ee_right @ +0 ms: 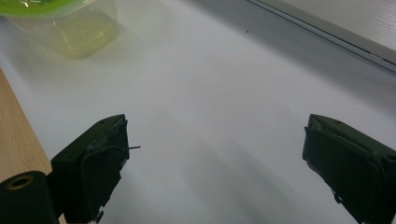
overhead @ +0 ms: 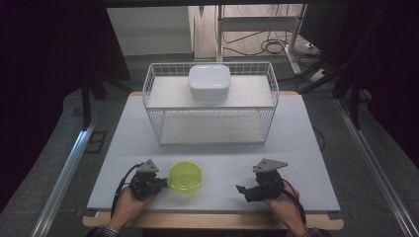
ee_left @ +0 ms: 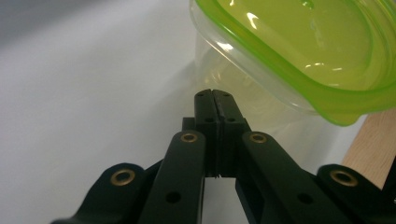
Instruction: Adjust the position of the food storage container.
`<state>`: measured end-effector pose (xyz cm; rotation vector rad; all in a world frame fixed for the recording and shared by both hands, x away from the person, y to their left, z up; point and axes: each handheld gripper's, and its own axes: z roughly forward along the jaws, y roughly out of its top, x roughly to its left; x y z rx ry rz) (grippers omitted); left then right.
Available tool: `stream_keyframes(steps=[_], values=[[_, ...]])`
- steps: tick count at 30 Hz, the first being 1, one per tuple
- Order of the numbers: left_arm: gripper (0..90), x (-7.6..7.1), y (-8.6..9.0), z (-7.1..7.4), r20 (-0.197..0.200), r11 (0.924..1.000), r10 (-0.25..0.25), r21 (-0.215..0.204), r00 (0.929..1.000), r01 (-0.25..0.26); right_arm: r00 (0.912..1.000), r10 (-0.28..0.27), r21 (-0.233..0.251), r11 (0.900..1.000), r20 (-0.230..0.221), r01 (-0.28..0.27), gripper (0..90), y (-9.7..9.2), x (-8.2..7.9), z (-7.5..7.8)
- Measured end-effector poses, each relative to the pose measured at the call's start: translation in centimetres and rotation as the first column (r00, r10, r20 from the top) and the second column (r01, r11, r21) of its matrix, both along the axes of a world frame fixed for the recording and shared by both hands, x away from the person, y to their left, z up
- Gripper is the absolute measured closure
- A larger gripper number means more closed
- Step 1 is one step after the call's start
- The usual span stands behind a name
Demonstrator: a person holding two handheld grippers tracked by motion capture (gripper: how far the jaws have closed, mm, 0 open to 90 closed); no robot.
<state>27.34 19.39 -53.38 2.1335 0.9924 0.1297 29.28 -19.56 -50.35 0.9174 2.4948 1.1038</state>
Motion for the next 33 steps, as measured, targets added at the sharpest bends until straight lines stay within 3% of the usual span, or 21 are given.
stream_keyframes(steps=[21,33], values=[[89.9,-0.1,-5.5,-0.2,0.029,0.9917,-0.125,0.035,0.9917,0.124,1.0000,-0.004,-0.003,1.0000,-0.009,0.004,7.7,0.0,0.1,-0.2],[89.9,0.1,-7.9,-0.1,0.050,0.9874,-0.150,0.058,0.9874,0.147,0.9999,-0.001,-0.002,1.0000,-0.012,0.001,7.9,0.0,0.1,-0.2]])
